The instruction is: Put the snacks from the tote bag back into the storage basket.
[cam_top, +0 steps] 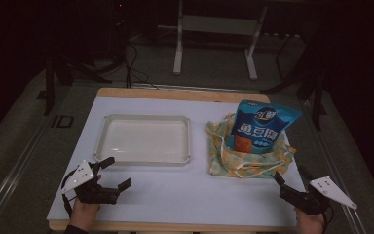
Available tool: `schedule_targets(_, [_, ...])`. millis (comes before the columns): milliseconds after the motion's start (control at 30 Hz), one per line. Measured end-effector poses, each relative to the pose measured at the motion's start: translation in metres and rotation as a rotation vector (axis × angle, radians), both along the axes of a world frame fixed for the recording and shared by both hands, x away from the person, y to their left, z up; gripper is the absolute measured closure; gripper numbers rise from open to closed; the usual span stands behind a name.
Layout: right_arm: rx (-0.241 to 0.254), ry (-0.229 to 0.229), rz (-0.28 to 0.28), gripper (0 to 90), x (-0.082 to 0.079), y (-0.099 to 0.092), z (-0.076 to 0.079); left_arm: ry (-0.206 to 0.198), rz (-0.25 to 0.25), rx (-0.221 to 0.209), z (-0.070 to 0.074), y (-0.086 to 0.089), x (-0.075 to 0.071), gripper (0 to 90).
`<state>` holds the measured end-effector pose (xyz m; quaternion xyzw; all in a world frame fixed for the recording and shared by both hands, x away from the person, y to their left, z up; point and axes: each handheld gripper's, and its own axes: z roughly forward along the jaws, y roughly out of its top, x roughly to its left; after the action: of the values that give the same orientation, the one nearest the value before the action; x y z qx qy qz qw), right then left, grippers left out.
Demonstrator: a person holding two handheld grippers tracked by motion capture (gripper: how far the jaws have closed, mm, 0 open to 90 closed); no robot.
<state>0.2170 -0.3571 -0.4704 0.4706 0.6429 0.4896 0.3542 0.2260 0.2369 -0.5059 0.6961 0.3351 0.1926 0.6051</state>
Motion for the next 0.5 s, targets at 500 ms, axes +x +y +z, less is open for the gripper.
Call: schedule_targets(500, [0.005, 0.097, -0.001, 11.5, 0.0052, -0.0060, 0.0056, 0.061, -0.014, 0.008, 0.0011, -0.0077, 0.0059, 0.8])
